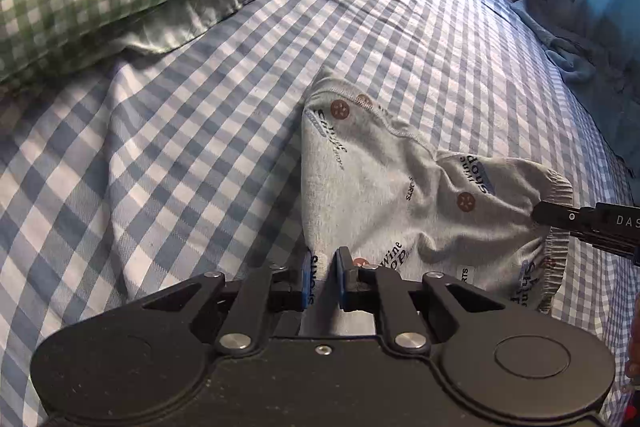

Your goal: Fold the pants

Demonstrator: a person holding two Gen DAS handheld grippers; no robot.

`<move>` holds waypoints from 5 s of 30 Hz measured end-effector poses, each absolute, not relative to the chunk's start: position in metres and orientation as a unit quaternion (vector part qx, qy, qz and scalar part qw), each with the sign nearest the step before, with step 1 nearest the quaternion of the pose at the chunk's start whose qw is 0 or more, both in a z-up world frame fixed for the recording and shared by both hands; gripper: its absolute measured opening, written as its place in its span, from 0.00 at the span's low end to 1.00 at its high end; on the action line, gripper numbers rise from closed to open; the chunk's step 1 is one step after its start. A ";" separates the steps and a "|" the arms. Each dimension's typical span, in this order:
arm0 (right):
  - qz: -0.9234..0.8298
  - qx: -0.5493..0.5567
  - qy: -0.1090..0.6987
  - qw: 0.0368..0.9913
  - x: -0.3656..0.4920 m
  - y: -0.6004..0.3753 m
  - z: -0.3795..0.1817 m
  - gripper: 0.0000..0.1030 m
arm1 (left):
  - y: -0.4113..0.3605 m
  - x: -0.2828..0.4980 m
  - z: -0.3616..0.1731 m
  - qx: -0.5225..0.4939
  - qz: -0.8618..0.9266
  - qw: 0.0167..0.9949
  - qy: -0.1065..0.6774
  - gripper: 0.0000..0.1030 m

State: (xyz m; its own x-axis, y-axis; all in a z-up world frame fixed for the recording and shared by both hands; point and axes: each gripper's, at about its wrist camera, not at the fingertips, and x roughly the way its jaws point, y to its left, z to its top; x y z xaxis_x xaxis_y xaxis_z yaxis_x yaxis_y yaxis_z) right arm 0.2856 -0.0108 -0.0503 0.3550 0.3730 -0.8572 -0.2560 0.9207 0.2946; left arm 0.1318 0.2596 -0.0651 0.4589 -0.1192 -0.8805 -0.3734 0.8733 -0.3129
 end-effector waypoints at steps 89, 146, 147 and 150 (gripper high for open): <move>0.164 -0.013 0.363 0.917 -0.059 -0.084 0.012 1.00 | 0.148 -0.138 0.013 -0.025 0.111 0.916 0.385 0.99; 0.142 -0.008 0.407 0.902 -0.056 -0.074 -0.003 1.00 | 0.171 -0.134 0.000 -0.029 0.087 0.908 0.409 0.99; 0.142 -0.009 0.406 0.903 -0.056 -0.074 -0.003 1.00 | 0.171 -0.134 0.000 -0.028 0.087 0.908 0.410 0.99; 0.142 -0.008 0.406 0.902 -0.056 -0.075 -0.003 1.00 | 0.172 -0.134 0.000 -0.029 0.087 0.908 0.410 0.99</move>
